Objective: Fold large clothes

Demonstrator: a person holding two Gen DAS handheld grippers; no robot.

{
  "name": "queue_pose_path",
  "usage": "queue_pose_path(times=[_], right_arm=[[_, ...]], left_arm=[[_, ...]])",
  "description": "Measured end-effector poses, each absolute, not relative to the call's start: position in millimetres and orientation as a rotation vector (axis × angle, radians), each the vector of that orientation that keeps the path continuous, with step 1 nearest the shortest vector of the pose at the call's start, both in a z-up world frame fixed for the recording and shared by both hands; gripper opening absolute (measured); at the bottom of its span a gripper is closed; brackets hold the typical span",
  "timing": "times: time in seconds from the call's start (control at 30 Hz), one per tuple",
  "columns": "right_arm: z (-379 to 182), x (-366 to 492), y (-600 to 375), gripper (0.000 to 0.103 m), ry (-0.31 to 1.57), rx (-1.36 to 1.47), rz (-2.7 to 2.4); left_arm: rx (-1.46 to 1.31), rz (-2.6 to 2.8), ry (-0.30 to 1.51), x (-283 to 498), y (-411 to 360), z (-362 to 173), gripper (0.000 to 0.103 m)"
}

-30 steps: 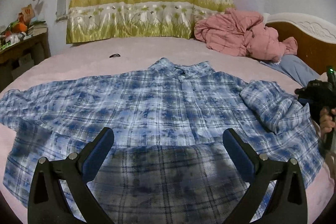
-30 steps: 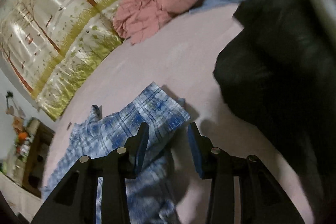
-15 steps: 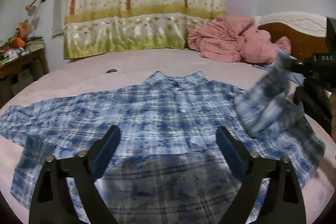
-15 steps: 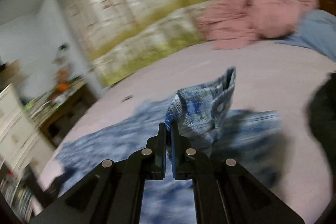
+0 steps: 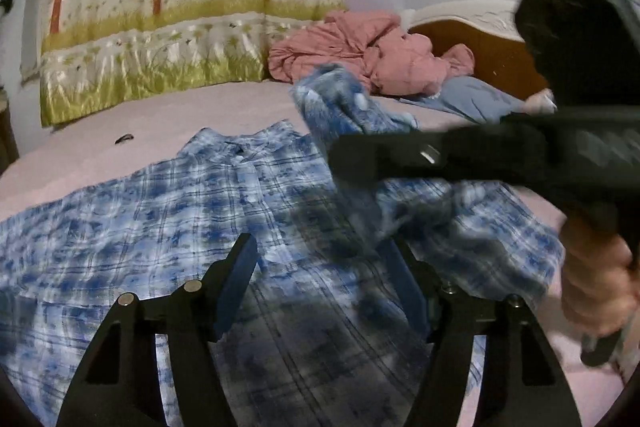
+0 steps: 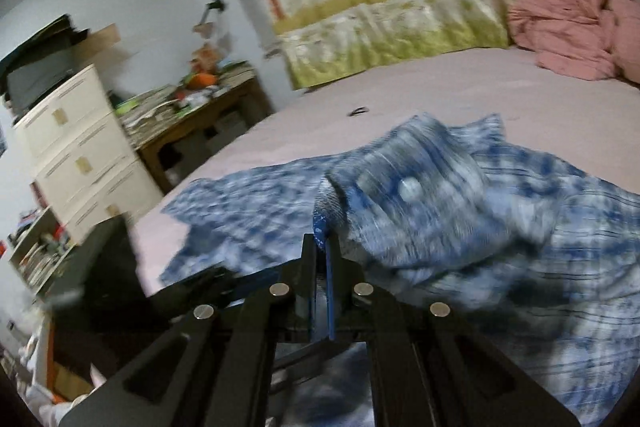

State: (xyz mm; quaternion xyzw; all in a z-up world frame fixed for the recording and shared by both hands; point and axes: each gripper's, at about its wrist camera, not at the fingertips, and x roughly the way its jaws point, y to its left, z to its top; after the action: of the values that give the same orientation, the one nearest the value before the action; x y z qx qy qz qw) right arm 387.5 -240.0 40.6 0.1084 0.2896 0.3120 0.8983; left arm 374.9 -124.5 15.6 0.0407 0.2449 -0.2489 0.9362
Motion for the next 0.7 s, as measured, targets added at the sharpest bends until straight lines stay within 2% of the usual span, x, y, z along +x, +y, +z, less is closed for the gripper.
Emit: queue_pose_path(times=[0.1,0.2,0.23,0.4,0.5,0.6,0.7], right_arm=[[34,389,-229,0.005,0.623,0.21,0.66],[33,390,-231,0.005,0.613,0.192,0.624],[33,390,-234,0.005,0.609,0.194,0.597],[46,388,-257,0.005,0.56,0.072,0.412],[54,391,-294,0.005,0.559,0.099,0.284],[33,416,-346,0.005,0.766,0.153,-0.001],[3,422,-388,0.005,0.851,0.215,-0.129]], left_arm=[[0.027,-0.564,0.497,384,-118,17,0.049],[-0.031,-0.588,0.518,393,-108,15,0.023],[-0.049,-0.585,0.53,397,-106,14,0.004],[-0.048,-0.401,0.563,412,-93,10,0.002],[-0.083,-0.303,0.613,425,-78,4,0.002],[-0.091,-0.241,0.695,439,-67,-8,0.002],[-0.094,-0.183,0.785,452,-63,-25,0.002]])
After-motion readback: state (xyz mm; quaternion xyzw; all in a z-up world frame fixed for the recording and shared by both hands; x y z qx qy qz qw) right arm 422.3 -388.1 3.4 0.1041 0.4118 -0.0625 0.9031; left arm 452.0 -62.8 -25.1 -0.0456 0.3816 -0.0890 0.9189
